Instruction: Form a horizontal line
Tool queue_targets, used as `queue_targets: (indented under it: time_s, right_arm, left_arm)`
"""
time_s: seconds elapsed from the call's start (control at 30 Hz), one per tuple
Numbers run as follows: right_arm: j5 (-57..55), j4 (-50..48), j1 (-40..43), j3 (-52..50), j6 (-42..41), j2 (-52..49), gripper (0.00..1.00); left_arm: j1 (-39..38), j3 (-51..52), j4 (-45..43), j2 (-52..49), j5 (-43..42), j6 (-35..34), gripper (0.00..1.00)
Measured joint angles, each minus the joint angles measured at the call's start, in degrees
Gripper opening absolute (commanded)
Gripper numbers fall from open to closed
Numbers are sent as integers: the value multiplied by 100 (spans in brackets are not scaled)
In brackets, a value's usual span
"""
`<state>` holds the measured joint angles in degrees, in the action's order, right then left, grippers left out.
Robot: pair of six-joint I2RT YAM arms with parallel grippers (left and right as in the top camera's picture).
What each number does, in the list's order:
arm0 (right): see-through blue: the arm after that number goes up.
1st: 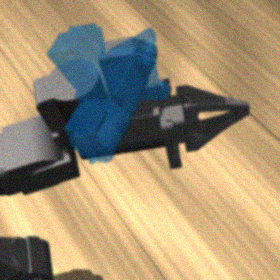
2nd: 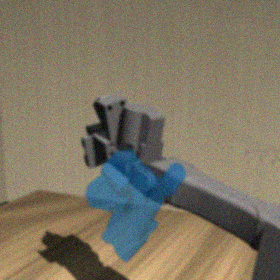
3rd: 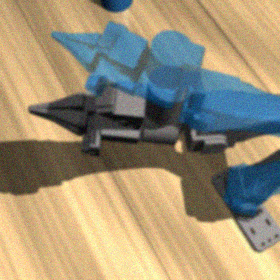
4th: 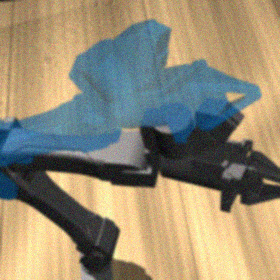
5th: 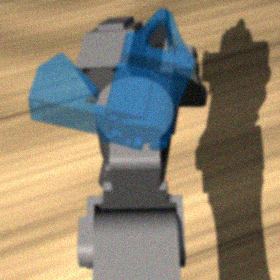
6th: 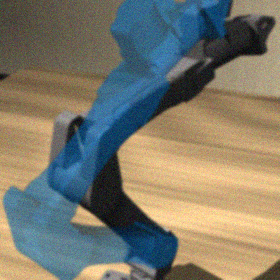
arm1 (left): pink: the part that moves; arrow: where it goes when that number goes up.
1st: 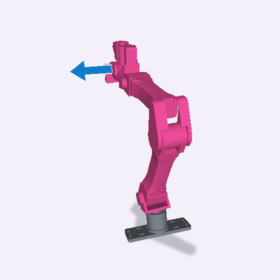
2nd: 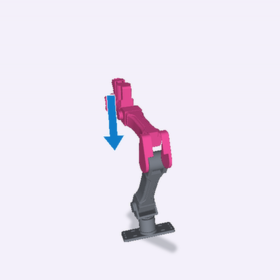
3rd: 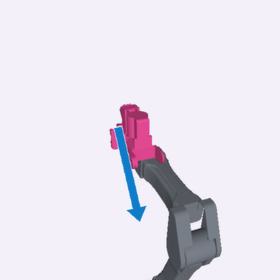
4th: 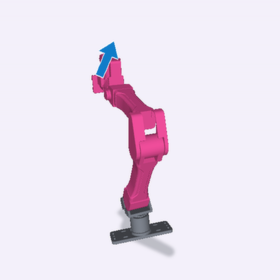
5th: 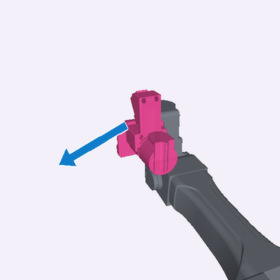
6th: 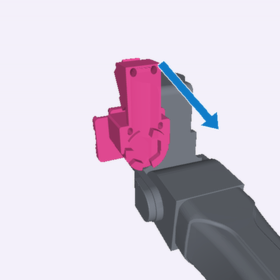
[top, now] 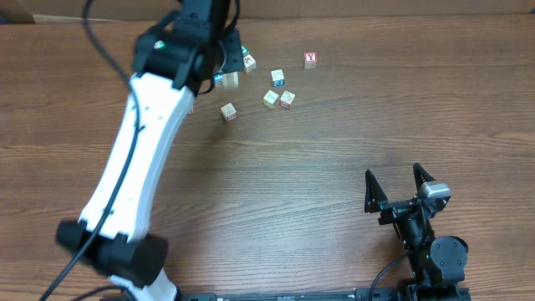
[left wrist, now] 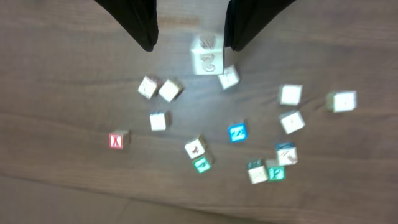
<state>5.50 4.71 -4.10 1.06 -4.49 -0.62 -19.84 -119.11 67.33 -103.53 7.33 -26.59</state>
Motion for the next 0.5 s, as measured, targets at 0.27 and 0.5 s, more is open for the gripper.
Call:
queue_targets:
  time_s: [0.27, 0.5]
  right_arm:
    - [2, -2, 0, 0, 0, 0, 100]
    - [2, -4, 0, 0, 0, 0, 100]
  left_arm:
    - [0, -15, 1427, 361, 0, -13, 33]
    - [0, 507, 1578, 361, 0, -28, 41]
